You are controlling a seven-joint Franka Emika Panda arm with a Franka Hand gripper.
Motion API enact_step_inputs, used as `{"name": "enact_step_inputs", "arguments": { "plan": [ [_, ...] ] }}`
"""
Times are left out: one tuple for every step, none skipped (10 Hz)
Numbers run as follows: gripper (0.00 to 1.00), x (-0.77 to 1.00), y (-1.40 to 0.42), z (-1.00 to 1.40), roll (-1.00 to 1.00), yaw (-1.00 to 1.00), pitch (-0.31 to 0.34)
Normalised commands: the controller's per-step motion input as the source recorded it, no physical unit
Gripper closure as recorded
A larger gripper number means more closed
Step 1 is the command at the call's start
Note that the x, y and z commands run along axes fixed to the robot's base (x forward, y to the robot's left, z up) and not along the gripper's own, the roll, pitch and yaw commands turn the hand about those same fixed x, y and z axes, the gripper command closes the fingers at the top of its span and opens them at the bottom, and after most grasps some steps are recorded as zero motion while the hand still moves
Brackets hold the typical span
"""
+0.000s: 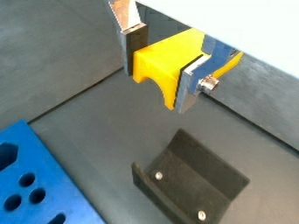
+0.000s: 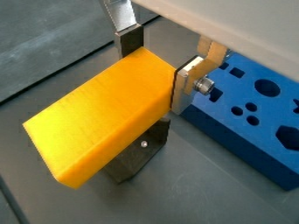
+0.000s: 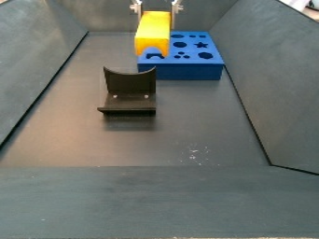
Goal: Pick up the arch object. Move up. Place the arch object on the fixture. Regrasp the arch object. Rotate the arch object. Move to above the board. Insert the arch object.
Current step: Place the arch object on the fixture.
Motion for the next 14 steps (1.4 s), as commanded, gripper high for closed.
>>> {"name": "enact_step_inputs", "arguments": {
  "plan": [
    [1.0, 1.0, -0.19, 0.02, -0.02, 0.02, 0.142],
    [1.0, 1.0, -0.15, 0.01, -0.02, 0.03, 0.152],
    [1.0, 1.0, -0.11, 0.01, -0.02, 0.03, 0.161],
    [1.0, 1.0, -0.1, 0.01, -0.02, 0.03, 0.162],
    [1.0, 1.0, -0.07, 0.01, -0.02, 0.03, 0.16],
    [1.0, 1.0, -0.06, 0.01, -0.02, 0.03, 0.155],
    [1.0, 0.64, 0.14, -0.07, -1.0, 0.01, -0.068],
    [1.0, 0.58, 0.16, -0.06, -1.0, 0.0, -0.065],
    [1.0, 0.54, 0.14, -0.05, -1.0, -0.01, -0.06],
    [1.0, 0.48, 0.08, -0.04, -1.0, -0.01, -0.049],
    [1.0, 0.4, 0.06, -0.02, -1.0, -0.01, -0.02],
    [1.0, 0.35, 0.05, 0.0, -1.0, -0.02, 0.007],
    [1.0, 0.32, 0.05, -0.01, -1.0, -0.02, 0.028],
    [1.0, 0.29, 0.05, -0.02, -1.0, -0.03, 0.045]
  ]
}}
